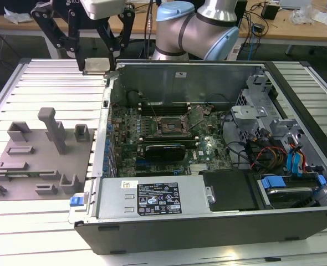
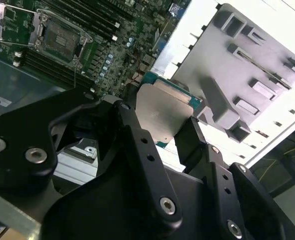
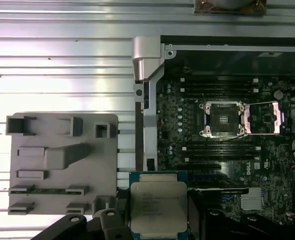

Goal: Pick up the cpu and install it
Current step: 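Pick up the cpu and move it towards the insertion slot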

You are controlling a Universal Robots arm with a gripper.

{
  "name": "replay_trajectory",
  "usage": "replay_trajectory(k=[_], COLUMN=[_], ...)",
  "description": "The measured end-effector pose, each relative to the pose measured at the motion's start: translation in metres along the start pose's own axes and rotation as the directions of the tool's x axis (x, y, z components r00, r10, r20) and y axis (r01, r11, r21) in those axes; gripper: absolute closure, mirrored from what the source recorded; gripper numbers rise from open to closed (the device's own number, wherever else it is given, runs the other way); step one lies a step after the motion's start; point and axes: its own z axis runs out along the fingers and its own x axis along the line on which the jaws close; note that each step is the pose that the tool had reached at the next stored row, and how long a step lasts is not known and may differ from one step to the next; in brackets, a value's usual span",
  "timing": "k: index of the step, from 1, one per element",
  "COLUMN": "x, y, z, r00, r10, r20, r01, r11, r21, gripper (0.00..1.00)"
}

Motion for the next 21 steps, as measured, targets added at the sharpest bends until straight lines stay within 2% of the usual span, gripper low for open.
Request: replay_trajectory(k=[5, 13, 21], x=[-0.0068, -0.0204, -0.0401], y=[-0.0003, -0.0008, -0.0014], z=[0.0077, 0.0201, 0.0359], r00=[1.0, 0.9999, 0.9996], r10=[0.0, 0.001, 0.001], r20=[-0.0033, -0.015, -0.0274], r01=[0.0, -0.001, -0.001], r11=[1.0, 1.0, 1.0], r21=[0.0, 0.0001, 0.0001], gripper=[0.45, 0.45, 0.45])
